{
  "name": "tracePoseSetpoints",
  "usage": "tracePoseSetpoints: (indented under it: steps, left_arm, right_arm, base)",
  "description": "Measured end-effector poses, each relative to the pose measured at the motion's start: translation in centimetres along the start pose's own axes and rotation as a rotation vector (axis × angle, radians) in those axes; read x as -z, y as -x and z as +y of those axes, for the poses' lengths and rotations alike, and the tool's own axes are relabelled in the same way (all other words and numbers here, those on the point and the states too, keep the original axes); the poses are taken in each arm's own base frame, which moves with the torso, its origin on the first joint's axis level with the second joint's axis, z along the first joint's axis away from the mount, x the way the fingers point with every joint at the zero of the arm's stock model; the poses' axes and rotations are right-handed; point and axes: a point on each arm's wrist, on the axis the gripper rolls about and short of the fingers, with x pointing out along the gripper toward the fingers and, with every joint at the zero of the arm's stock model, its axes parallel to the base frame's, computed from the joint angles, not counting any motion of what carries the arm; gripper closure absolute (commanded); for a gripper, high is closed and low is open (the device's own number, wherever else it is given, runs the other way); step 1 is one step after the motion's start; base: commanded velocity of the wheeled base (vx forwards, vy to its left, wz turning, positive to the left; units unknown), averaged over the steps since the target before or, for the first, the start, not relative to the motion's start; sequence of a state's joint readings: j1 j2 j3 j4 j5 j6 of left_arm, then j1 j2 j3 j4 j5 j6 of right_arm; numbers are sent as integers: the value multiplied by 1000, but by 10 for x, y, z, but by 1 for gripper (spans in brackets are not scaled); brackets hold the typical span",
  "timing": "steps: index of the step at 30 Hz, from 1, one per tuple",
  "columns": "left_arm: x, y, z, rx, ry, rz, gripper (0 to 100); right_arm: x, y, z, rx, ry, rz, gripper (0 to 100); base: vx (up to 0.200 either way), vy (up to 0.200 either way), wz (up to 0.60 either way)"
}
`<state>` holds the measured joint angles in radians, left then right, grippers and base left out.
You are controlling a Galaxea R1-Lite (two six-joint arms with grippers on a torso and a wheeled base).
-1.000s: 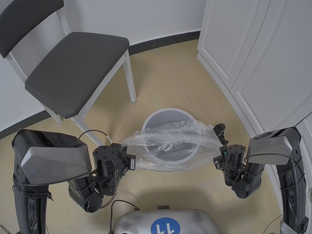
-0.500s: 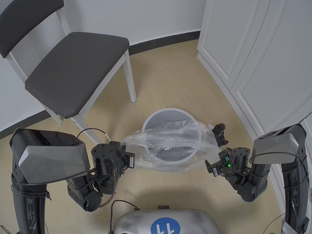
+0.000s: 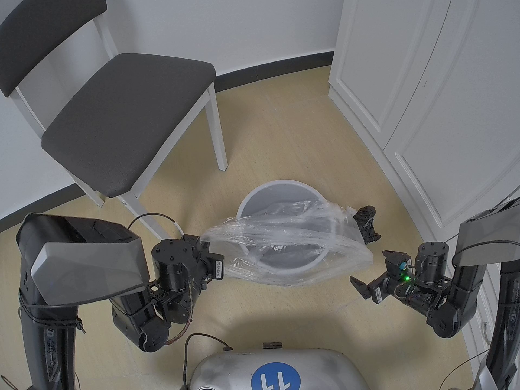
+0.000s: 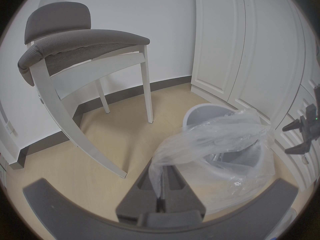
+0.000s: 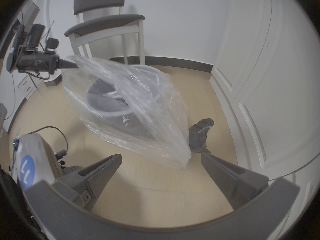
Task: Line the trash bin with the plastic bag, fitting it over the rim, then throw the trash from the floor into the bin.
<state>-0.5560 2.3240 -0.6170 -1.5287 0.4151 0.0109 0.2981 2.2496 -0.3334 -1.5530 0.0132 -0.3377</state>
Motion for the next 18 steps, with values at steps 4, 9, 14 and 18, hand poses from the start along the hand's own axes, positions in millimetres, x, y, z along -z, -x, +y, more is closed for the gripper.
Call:
tracePoseSetpoints:
  steps: [4, 9, 14, 18]
  left_arm:
    - [0, 0, 0, 0, 0, 0, 100]
    - [0, 0, 0, -1, 0, 1, 100]
    - [1, 0, 0, -1, -1, 2, 100]
    - [2, 0, 0, -1, -1, 5, 100]
  right_arm:
    - [-13, 14, 6, 2, 13, -29, 0]
    - [-30, 27, 20, 87, 33, -46, 0]
    - [-46, 31, 32, 183, 38, -68, 0]
    - [-56, 28, 38, 206, 33, -104, 0]
  base:
    - [0, 0, 0]
    - [0, 0, 0]
    - [0, 0, 0]
    - [0, 0, 0]
